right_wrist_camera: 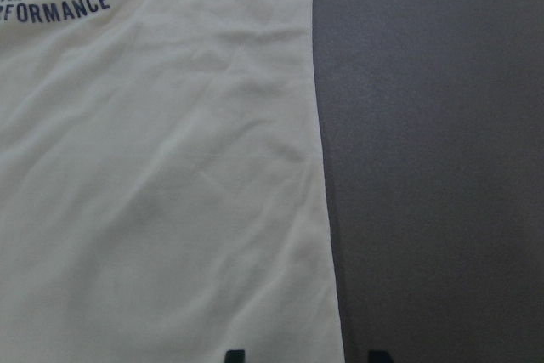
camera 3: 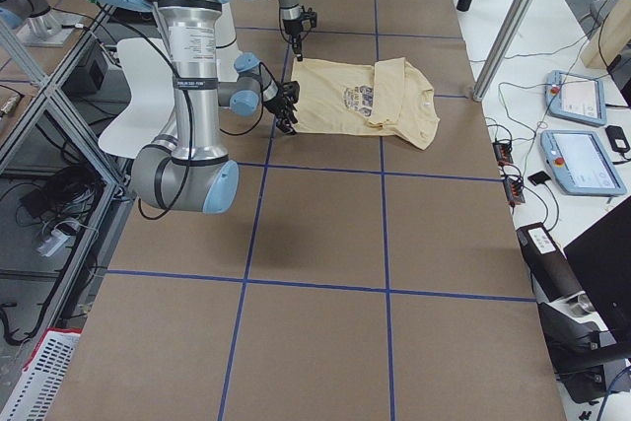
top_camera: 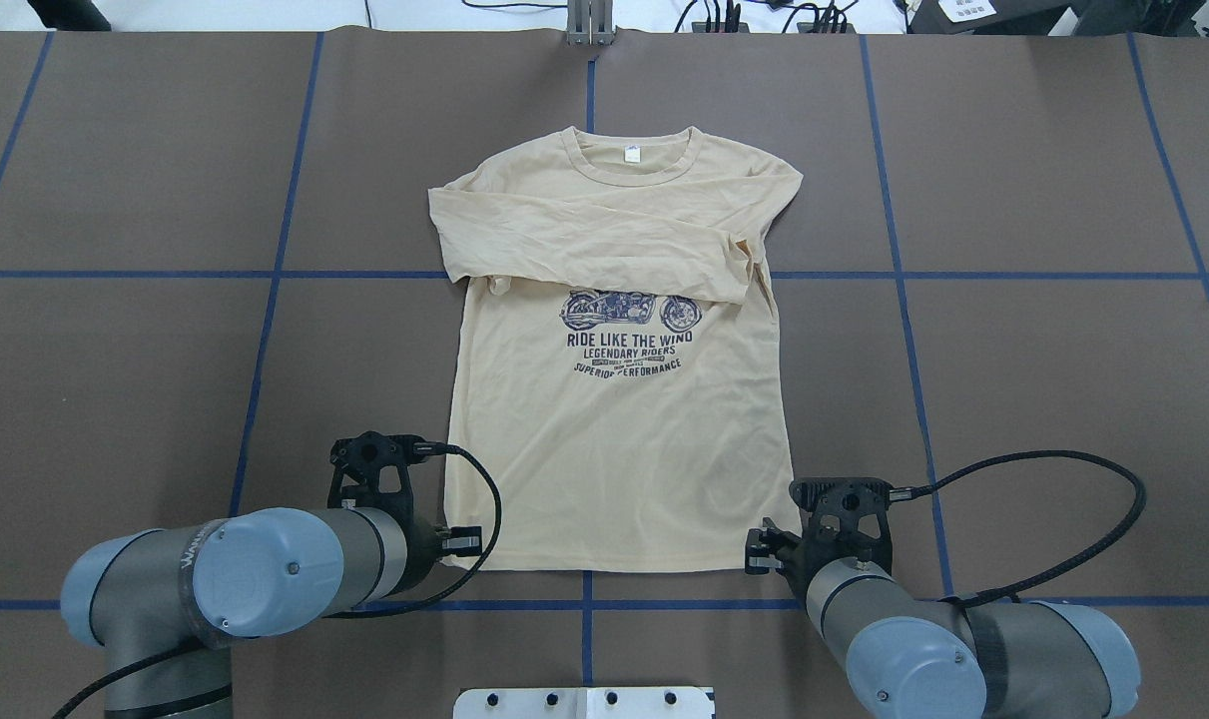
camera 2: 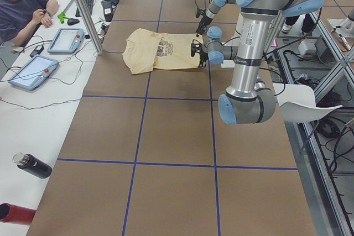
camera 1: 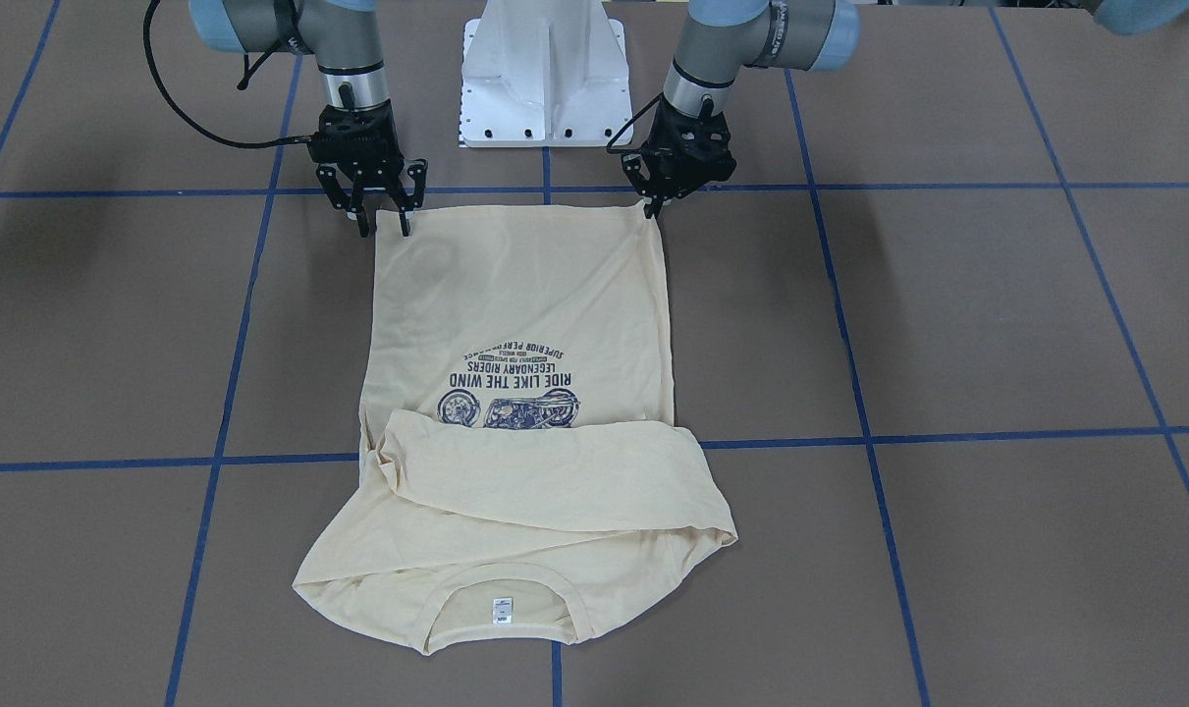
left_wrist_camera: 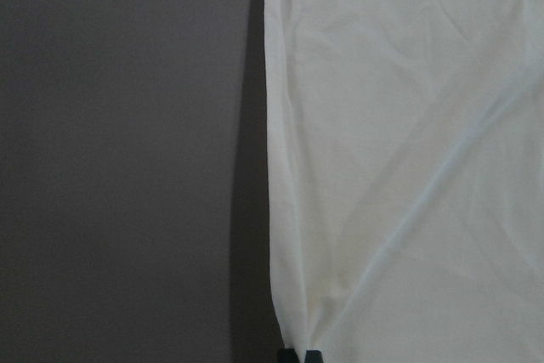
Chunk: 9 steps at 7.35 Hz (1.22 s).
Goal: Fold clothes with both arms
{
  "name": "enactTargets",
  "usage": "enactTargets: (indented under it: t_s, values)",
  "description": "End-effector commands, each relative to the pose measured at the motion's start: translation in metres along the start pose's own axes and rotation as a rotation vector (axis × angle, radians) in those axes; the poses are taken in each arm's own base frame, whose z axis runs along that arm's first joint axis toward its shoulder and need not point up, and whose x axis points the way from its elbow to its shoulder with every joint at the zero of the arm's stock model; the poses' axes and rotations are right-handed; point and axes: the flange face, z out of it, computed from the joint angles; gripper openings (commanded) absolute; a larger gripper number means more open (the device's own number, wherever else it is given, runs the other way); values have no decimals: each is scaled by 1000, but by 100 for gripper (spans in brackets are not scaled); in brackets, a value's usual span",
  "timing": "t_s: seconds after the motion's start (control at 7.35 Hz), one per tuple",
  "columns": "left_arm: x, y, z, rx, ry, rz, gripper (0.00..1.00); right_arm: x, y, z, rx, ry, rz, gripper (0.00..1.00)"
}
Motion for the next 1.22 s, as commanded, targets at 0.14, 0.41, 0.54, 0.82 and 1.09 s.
enactTargets:
  t_s: [0.14, 0.41, 0.54, 0.82, 1.09]
  values:
    - [1, 0, 0, 0, 2, -2, 0, -4, 5, -7, -9, -15, -3, 55]
    - [1, 1, 0, -1, 2, -2, 0, -5, 10, -8, -3, -14, -13, 56]
    - [2, 1, -1, -1, 3, -2, 0, -4, 11, -8, -2, -11, -15, 56]
    - [2, 0, -1, -1, 5, -2, 0, -1, 13, -6, 3, 0, -25, 56]
    - [2, 1, -1, -1, 5, -2, 0, -3, 14, -7, 2, -5, -23, 47]
